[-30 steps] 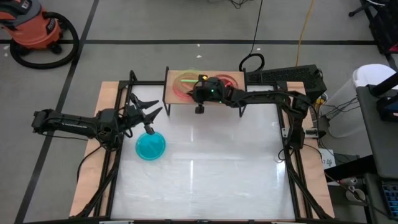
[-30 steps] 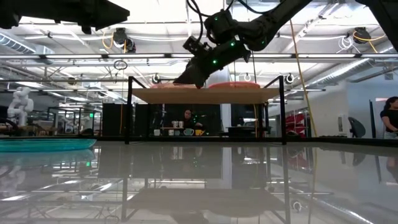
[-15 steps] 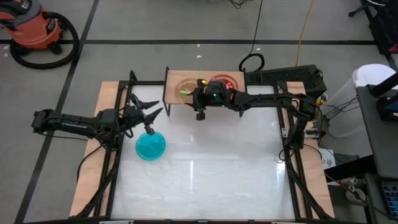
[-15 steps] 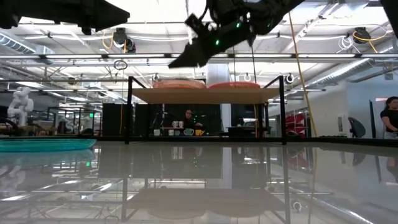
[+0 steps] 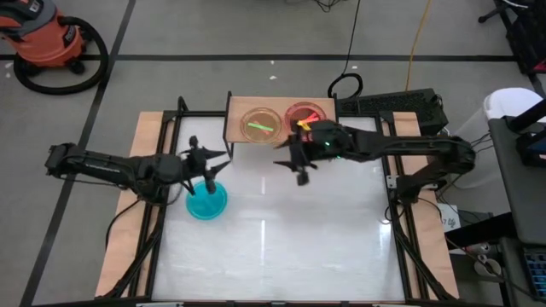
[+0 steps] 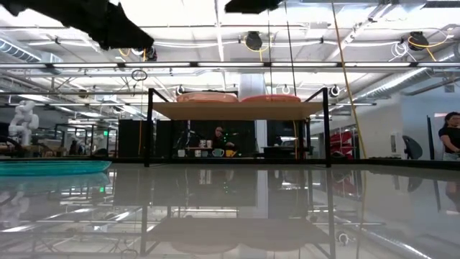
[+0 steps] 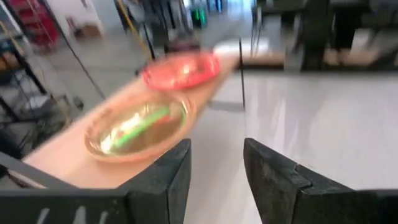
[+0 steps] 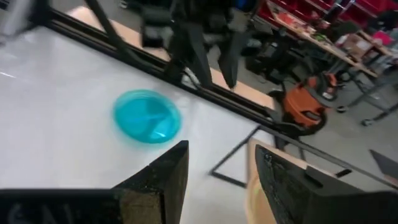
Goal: Place and stack plates onto a shelf
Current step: Stack the blue plate on top of the green plate on the shelf
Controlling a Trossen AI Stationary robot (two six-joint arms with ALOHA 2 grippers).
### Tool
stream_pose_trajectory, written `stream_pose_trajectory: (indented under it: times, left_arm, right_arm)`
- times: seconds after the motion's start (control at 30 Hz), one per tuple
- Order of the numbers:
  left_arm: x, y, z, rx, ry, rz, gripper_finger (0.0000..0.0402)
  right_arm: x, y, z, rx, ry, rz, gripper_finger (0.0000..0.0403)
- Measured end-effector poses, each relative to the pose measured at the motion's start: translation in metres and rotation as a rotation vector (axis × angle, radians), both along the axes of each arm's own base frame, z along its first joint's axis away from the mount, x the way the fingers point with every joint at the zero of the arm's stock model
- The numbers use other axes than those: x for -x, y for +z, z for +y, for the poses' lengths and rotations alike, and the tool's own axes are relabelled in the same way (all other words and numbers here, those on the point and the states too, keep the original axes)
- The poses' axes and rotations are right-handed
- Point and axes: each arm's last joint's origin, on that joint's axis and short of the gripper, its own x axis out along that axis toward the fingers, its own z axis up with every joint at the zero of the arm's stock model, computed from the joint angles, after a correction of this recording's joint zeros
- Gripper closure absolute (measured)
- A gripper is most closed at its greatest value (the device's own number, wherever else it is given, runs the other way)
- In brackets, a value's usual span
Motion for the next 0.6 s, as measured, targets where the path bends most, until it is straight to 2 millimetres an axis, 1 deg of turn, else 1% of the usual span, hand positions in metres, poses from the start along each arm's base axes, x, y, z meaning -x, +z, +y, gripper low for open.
stream_pose_trajectory:
  times: [0.07, 0.13, 0.23, 0.33, 0.47, 0.53, 0.6]
  left_arm:
    - [-0.011, -0.003, -0.005, 0.004, 0.022, 0.098, 0.0248]
    - [-0.023, -0.011, -0.01, 0.018, 0.026, 0.196, 0.0248]
    - [-0.035, -0.033, -0.021, 0.047, 0.026, 0.367, 0.0248]
    - [-0.039, -0.056, -0.032, 0.095, 0.046, 0.501, 0.0248]
    - [-0.043, -0.071, -0.051, 0.21, 0.048, 0.569, 0.0248]
    - [-0.045, -0.077, -0.062, 0.263, 0.026, 0.58, 0.0248]
    - [-0.047, -0.081, -0.075, 0.286, -0.001, 0.596, 0.0248]
  right_arm:
    - [0.012, 0.002, 0.012, -0.017, 0.019, 0.0, 0.0234]
    - [0.025, -0.003, 0.024, -0.016, 0.018, 0.008, 0.0234]
    - [0.047, -0.018, 0.041, 0.015, -0.004, 0.024, 0.0234]
    - [0.068, -0.034, 0.054, 0.034, -0.038, -0.018, 0.0234]
    - [0.092, -0.057, 0.065, 0.029, -0.034, -0.121, 0.0234]
    - [0.103, -0.067, 0.066, 0.037, -0.035, -0.173, 0.0234]
    - [0.111, -0.072, 0.066, 0.045, -0.058, -0.239, 0.0234]
